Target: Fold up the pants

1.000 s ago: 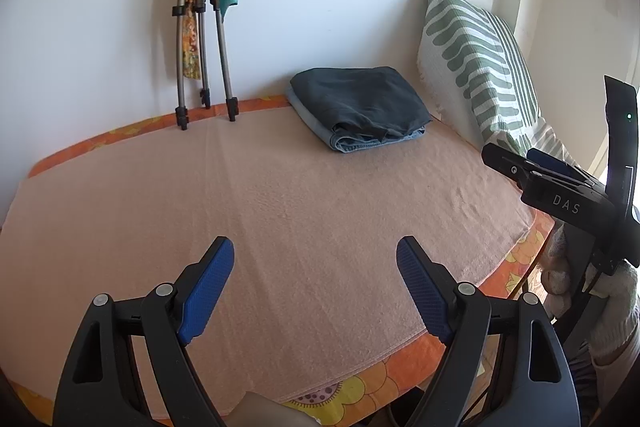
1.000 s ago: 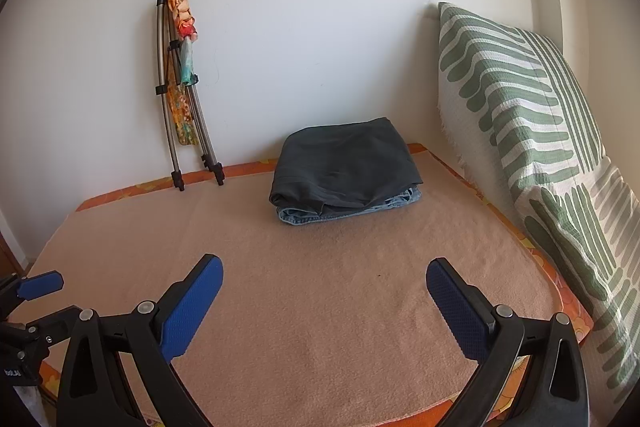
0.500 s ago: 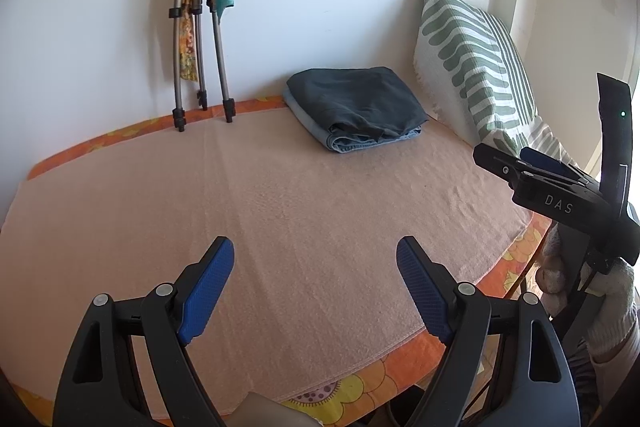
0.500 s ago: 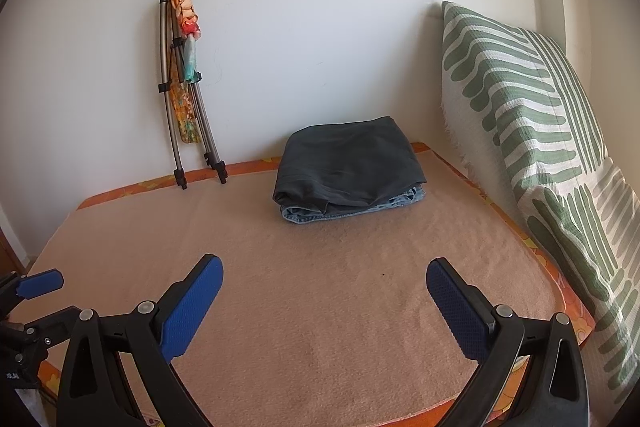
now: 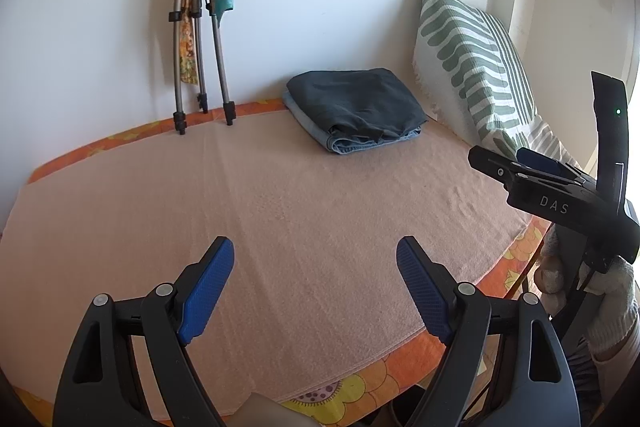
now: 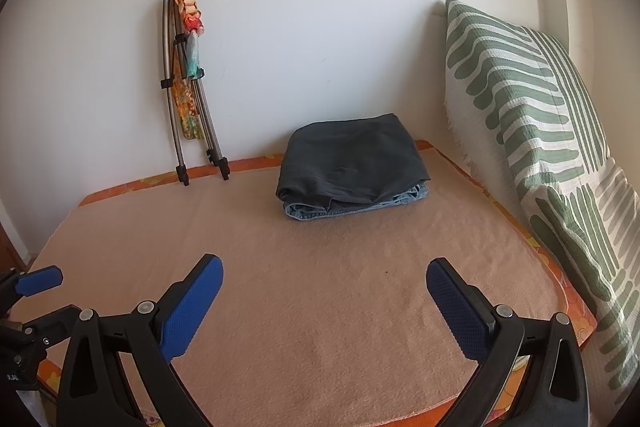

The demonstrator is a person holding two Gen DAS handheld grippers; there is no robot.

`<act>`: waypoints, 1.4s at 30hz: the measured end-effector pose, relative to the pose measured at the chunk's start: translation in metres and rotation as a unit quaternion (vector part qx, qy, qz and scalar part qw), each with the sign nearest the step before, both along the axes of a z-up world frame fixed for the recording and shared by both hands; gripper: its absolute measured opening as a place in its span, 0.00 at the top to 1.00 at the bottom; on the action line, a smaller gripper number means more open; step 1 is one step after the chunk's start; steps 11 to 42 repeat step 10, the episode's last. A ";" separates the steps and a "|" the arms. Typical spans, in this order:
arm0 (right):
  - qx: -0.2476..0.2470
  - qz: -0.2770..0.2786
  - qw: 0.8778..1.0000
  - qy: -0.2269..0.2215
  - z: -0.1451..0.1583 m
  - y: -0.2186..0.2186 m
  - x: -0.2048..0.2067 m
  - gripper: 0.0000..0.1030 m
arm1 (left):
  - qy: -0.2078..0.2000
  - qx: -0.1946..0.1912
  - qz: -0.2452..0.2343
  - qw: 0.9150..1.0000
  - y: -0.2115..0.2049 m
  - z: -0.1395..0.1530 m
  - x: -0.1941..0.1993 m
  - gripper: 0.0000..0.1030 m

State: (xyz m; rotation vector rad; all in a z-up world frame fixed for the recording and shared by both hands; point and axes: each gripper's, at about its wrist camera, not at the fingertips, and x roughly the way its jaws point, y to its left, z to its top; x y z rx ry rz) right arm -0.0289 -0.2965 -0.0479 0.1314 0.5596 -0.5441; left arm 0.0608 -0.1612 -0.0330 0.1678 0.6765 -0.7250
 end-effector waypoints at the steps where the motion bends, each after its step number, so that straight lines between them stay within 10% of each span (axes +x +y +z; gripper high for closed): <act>1: 0.000 0.000 1.000 0.000 0.000 0.000 0.000 0.00 | -0.002 0.000 0.001 1.000 0.000 0.000 0.000 0.19; 42: 0.000 0.002 1.000 0.001 -0.001 0.002 0.002 0.00 | -0.019 -0.003 -0.003 1.000 0.003 0.004 -0.004 0.19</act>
